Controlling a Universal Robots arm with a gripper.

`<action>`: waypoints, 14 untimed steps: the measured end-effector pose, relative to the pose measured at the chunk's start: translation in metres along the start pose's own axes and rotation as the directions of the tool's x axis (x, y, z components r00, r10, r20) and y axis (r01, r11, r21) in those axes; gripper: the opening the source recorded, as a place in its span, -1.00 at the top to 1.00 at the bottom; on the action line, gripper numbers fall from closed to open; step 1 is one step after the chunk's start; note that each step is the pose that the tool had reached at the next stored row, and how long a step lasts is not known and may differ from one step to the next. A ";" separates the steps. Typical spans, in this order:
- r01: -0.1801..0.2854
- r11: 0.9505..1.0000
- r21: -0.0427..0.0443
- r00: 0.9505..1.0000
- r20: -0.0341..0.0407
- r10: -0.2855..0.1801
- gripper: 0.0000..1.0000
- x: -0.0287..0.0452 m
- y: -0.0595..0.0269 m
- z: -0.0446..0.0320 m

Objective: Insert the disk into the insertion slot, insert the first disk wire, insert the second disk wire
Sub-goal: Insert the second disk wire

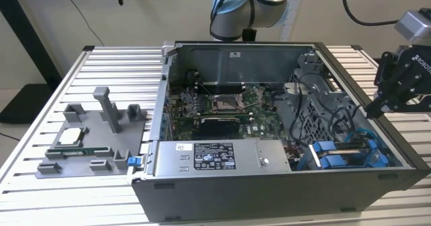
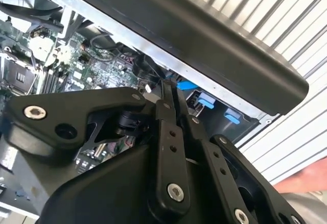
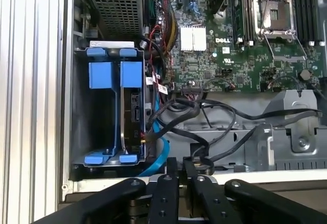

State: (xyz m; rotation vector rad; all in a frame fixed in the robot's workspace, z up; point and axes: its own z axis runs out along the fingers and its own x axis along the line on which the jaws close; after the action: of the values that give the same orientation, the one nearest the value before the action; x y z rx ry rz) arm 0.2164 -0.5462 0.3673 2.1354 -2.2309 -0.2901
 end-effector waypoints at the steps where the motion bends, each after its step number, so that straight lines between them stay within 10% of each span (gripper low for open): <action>1: 0.001 1.000 0.000 1.000 0.004 -0.001 1.00 0.0001 0.0009 -0.0013; 14: 0.003 1.000 0.000 1.000 0.018 -0.003 1.00 -0.0003 0.0261 -0.0171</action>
State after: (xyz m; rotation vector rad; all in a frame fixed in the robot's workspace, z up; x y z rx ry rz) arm 0.1934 -0.5468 0.3883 2.1445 -2.2372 -0.3112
